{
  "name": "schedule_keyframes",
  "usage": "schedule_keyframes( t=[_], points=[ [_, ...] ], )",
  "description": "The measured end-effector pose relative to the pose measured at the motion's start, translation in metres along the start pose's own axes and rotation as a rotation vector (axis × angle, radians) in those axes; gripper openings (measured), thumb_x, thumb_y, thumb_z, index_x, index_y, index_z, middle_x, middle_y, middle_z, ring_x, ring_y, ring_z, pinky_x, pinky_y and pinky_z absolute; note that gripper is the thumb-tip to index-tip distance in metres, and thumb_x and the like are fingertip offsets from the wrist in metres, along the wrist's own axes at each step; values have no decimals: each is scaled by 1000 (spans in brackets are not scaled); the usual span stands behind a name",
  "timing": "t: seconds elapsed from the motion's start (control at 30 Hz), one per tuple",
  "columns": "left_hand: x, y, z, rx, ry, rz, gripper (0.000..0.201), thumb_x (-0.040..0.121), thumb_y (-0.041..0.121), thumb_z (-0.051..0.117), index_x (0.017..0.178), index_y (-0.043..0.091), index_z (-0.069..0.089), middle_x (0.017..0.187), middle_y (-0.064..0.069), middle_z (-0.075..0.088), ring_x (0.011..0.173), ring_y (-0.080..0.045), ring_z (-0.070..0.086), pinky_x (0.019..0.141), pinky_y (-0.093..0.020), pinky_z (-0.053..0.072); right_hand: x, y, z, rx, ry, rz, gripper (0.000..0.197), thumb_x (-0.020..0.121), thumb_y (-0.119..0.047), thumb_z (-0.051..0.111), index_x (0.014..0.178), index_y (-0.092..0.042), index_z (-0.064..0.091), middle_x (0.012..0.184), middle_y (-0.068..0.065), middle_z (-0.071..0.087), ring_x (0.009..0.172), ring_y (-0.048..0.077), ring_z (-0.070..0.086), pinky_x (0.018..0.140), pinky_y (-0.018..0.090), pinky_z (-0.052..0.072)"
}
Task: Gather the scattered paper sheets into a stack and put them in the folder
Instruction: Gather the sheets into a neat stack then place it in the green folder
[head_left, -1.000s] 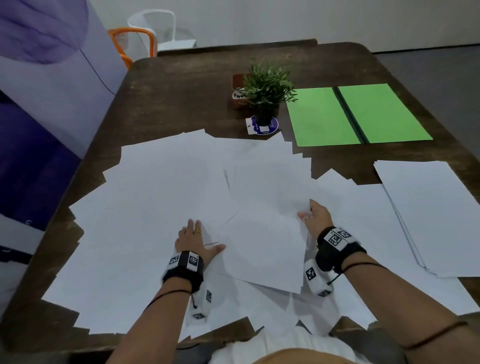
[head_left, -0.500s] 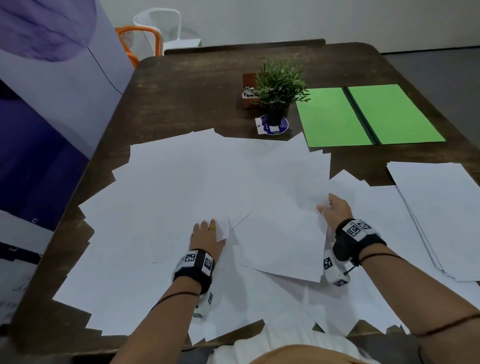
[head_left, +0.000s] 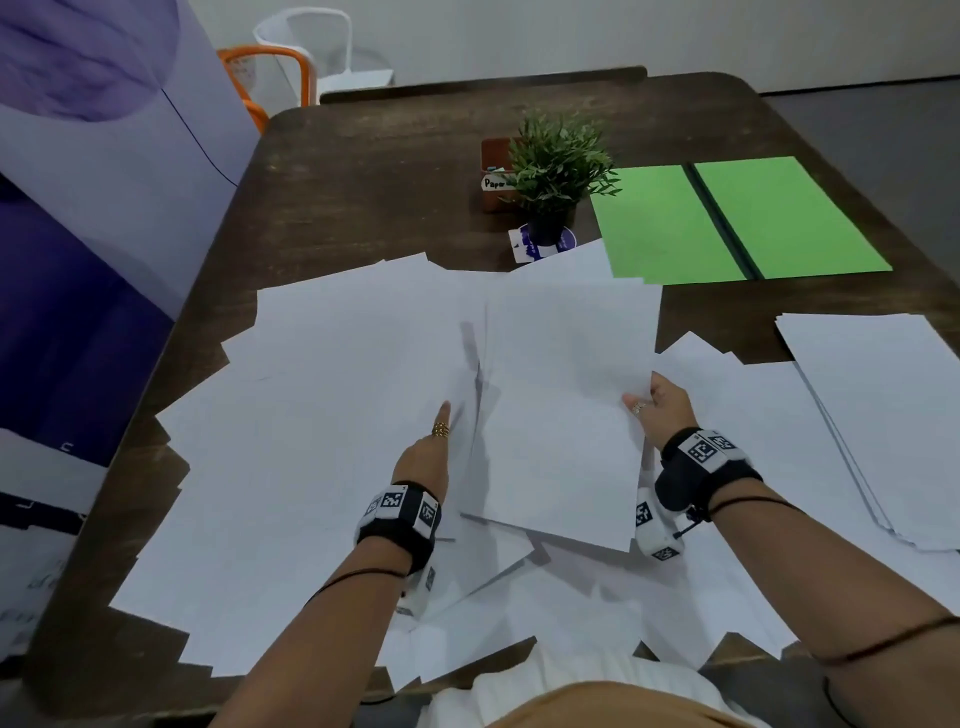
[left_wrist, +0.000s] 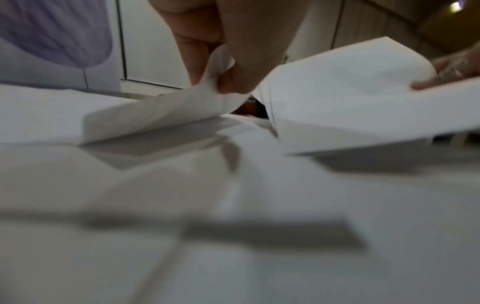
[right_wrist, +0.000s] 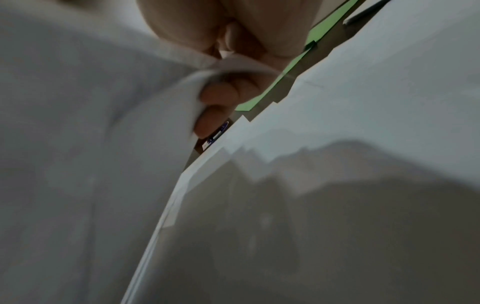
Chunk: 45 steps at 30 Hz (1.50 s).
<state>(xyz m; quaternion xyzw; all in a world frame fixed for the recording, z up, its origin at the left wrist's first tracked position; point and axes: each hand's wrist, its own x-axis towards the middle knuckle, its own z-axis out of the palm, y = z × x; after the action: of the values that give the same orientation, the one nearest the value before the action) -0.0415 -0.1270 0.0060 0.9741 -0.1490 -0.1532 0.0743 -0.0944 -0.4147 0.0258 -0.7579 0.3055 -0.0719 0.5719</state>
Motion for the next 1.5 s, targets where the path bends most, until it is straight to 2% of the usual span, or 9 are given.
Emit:
schedule_keyframes(
  t=[0.43, 0.6, 0.67, 0.8, 1.0, 1.17, 1.27, 1.4, 1.5],
  points=[
    [-6, 102, 7, -82, -146, 472, 92, 82, -13, 45, 150, 29, 0, 141, -3, 48, 116, -25, 56, 98, -33, 44, -16, 12, -25, 55, -24, 104, 21, 97, -16, 47, 113, -8, 59, 121, 15, 60, 107, 26, 57, 87, 28, 42],
    [-21, 121, 35, -135, -414, 628, 63, 90, 2, 48, 147, 20, 27, 136, -4, 53, 118, -26, 55, 99, -31, 42, -12, 38, -37, 240, -117, 485, 94, 76, -84, 25, 141, -16, 39, 131, 5, 45, 124, 24, 44, 100, 37, 36],
    [-29, 122, 42, -188, -507, 659, 60, 90, 21, 58, 144, 21, 33, 136, -3, 54, 120, -22, 54, 101, -27, 40, -12, 47, -40, -2, -172, 432, 85, 81, -69, 49, 135, -5, 43, 129, 7, 48, 126, 29, 44, 102, 37, 34],
    [-29, 116, 37, -500, -532, 474, 70, 81, 47, 68, 139, 20, 41, 141, -3, 48, 123, -17, 51, 104, -27, 40, -15, 65, -37, -314, -156, 238, 39, 85, -13, 67, 120, 0, 55, 123, 17, 60, 112, 31, 57, 95, 34, 44],
    [17, 80, 5, -816, 176, -136, 99, 75, 42, 75, 149, 10, 17, 156, -7, 12, 144, -22, 15, 115, -29, 13, -32, 31, -62, -40, -53, -92, 29, 87, 6, 56, 113, -5, 58, 104, 6, 64, 94, 19, 59, 75, 14, 47],
    [32, 87, -38, -1074, 87, 8, 51, 80, 32, 72, 121, 8, 51, 117, -5, 60, 105, -18, 60, 77, -13, 45, -34, -11, -87, 196, -87, -184, 32, 86, 8, 57, 98, -21, 61, 91, -14, 69, 83, 0, 66, 75, 14, 52],
    [29, 105, -54, -1338, 155, 7, 63, 79, 9, 73, 130, 5, 36, 115, -6, 59, 100, -19, 61, 86, -23, 50, -34, -28, -98, 240, -126, -230, 33, 88, 12, 52, 111, -9, 59, 97, -12, 70, 88, -3, 66, 79, 16, 52],
    [40, 107, -37, -1395, 22, -135, 108, 65, 21, 84, 145, 7, 13, 132, -6, 42, 114, -24, 56, 101, -43, 43, -26, -26, -108, 245, -167, -84, 48, 96, -42, 43, 136, -15, 42, 128, -5, 48, 116, -2, 48, 105, 18, 32],
    [37, 108, -21, -1335, -183, -209, 89, 51, 28, 90, 126, 0, 49, 126, -19, 56, 104, -32, 62, 95, -47, 48, -19, -13, -107, 149, -209, 61, 66, 87, -60, 44, 138, -17, 41, 131, -8, 46, 124, 11, 43, 106, 27, 31]
  ],
)
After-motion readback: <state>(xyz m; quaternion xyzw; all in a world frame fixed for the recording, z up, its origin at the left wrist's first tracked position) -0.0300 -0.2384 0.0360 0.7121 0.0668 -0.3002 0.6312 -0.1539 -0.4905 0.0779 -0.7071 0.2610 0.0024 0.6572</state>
